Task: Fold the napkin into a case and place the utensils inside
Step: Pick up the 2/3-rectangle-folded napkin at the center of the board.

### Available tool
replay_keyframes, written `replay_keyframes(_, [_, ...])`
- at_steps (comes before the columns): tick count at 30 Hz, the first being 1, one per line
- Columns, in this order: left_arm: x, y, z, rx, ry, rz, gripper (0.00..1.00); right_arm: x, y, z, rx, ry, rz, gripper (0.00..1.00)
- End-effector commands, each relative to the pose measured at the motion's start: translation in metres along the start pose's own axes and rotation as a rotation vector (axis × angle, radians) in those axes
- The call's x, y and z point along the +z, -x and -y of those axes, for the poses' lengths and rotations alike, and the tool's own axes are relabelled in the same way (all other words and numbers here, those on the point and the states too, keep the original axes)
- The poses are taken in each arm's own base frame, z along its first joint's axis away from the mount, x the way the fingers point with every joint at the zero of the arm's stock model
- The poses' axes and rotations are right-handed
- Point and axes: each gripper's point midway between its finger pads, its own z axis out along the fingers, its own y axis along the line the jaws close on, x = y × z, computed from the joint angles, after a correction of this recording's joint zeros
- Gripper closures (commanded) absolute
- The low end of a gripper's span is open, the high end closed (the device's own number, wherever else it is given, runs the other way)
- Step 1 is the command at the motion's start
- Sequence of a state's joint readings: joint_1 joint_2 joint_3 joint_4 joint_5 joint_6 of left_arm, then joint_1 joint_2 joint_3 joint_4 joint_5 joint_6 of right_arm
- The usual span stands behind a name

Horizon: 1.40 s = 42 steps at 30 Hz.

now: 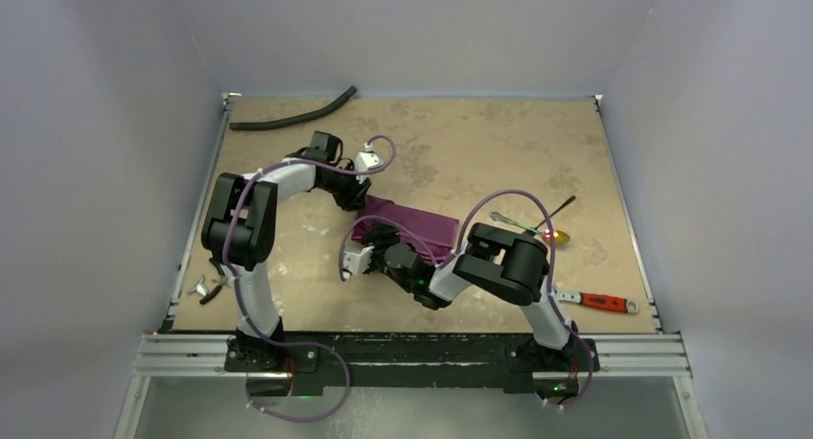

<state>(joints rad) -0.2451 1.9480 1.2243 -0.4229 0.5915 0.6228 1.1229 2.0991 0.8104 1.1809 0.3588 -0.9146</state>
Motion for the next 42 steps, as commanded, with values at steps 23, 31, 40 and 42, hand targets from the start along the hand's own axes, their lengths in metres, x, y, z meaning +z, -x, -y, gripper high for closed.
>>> replay_keyframes(23, [0.006,-0.085,0.046,-0.11,-0.11,-0.262,0.79,-0.029,0.064,0.01,0.443,0.171,0.179,0.24])
replay_keyframes(31, [0.007,-0.087,0.047,-0.113,-0.115,-0.265,0.8,-0.03,0.047,-0.039,0.362,0.398,0.074,0.16])
replay_keyframes(40, [0.008,-0.087,0.047,-0.117,-0.123,-0.269,0.82,-0.011,0.016,-0.023,0.172,0.254,-0.024,0.22])
replay_keyframes(42, [0.008,-0.088,0.049,-0.119,-0.127,-0.271,0.82,-0.006,0.017,-0.017,0.13,0.213,-0.005,0.27])
